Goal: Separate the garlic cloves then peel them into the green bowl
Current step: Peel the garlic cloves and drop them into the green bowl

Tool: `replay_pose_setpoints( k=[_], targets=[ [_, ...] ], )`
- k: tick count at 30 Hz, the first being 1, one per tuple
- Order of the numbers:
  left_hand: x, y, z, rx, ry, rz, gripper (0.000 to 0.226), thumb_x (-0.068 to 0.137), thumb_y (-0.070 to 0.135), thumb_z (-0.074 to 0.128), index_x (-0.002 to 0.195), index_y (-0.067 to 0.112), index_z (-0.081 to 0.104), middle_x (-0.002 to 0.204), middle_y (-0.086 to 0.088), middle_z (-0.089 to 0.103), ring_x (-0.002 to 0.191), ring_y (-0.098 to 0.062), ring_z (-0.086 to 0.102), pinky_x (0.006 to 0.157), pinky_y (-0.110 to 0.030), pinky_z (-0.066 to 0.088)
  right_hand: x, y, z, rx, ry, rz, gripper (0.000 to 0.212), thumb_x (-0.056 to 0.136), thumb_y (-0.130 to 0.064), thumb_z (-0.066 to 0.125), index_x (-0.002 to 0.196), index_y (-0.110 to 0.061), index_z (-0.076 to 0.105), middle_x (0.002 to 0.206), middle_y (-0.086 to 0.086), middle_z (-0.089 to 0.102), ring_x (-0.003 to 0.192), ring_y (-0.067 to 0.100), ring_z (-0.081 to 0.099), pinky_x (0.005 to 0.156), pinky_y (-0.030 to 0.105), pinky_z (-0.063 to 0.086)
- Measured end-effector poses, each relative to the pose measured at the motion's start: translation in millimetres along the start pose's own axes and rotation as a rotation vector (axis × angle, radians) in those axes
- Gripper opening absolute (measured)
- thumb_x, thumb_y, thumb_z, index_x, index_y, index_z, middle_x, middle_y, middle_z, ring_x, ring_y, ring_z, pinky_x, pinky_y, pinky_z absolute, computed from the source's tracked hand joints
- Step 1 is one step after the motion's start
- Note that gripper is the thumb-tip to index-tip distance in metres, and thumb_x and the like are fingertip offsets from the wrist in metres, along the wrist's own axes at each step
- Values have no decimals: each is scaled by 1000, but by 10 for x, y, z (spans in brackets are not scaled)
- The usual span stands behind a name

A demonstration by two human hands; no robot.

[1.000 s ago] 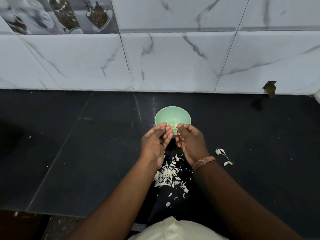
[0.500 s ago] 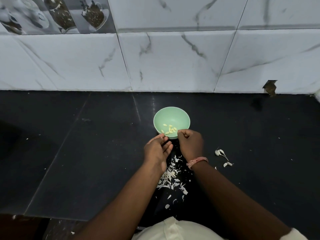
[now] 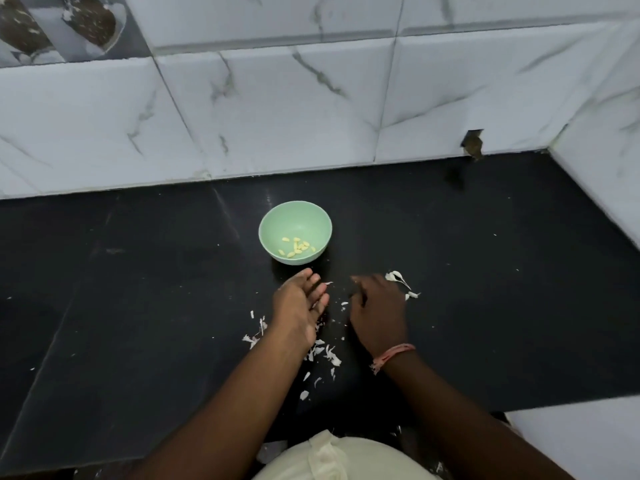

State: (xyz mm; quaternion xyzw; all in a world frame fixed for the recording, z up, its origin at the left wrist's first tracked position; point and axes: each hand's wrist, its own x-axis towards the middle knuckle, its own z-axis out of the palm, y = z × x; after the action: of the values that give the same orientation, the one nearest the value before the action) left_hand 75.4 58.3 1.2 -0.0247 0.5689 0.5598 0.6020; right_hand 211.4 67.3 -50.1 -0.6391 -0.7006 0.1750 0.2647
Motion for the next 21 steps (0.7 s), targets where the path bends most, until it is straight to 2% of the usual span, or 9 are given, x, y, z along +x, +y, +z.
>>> replay_pose_setpoints(
  k=[3,5,12,17,21],
  targets=[
    [-28,-112,96,60,-37,-31,23,105,16,47,117,9,65,102,-7,70,93,-21,68,78,-31,55,81,287,-208,-69,27,144,25,90,-23,57,107,-23,74,109,5,70,101,34,61,90,44,46],
    [-66,-228,175,110,-61,-62,23,105,17,47,117,10,65,100,-5,70,90,-19,68,76,-30,54,130,432,-306,-148,10,185,18,95,-26,61,107,-23,74,108,5,69,103,34,58,91,43,43],
    [-180,-388,255,169,-63,-82,19,105,18,48,106,14,66,94,-2,68,83,-15,65,70,-26,52,357,490,-248,-254,-56,64,23,95,-33,64,94,-13,75,101,12,67,97,36,59,81,40,44],
    [-191,-358,187,166,-39,-52,19,104,18,49,102,15,67,90,0,68,80,-14,64,72,-25,52,403,493,-175,-207,-124,64,17,97,-17,60,91,-5,71,99,20,66,95,41,62,80,40,45],
    [-150,-339,102,180,-30,-15,19,103,15,50,104,16,68,84,2,69,75,-12,65,69,-24,53,280,345,-141,-99,-75,3,13,97,-8,56,87,-7,64,92,19,64,87,39,61,73,38,40]
  ],
)
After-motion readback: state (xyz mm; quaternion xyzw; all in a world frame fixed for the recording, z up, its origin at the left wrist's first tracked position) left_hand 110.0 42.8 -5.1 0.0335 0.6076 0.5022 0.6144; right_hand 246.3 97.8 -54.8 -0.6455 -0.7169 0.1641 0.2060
